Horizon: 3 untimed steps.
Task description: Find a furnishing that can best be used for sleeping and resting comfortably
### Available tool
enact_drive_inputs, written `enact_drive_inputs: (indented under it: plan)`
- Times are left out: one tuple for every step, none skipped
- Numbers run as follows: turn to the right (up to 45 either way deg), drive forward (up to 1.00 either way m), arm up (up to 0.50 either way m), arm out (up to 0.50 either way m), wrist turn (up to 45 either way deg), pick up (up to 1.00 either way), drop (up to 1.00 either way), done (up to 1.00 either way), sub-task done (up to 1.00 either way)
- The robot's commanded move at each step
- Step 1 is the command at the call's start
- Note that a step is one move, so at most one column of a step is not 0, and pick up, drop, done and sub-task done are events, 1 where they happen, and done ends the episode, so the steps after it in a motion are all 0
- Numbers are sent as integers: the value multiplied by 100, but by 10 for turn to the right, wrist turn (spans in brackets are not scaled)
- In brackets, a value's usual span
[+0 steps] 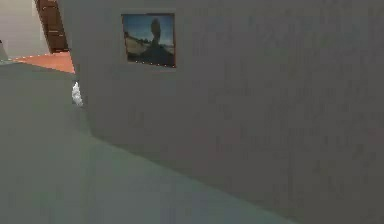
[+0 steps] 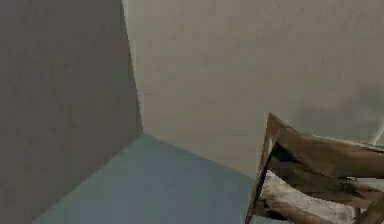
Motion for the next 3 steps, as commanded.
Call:
enact_drive_inputs:
  plan:
    - [300,0,0,0,0,0,0,0,0]
    - [0,15,0,0,0,0,0,0,0]
    - [-450,0,0,0,0,0,0,0,0]
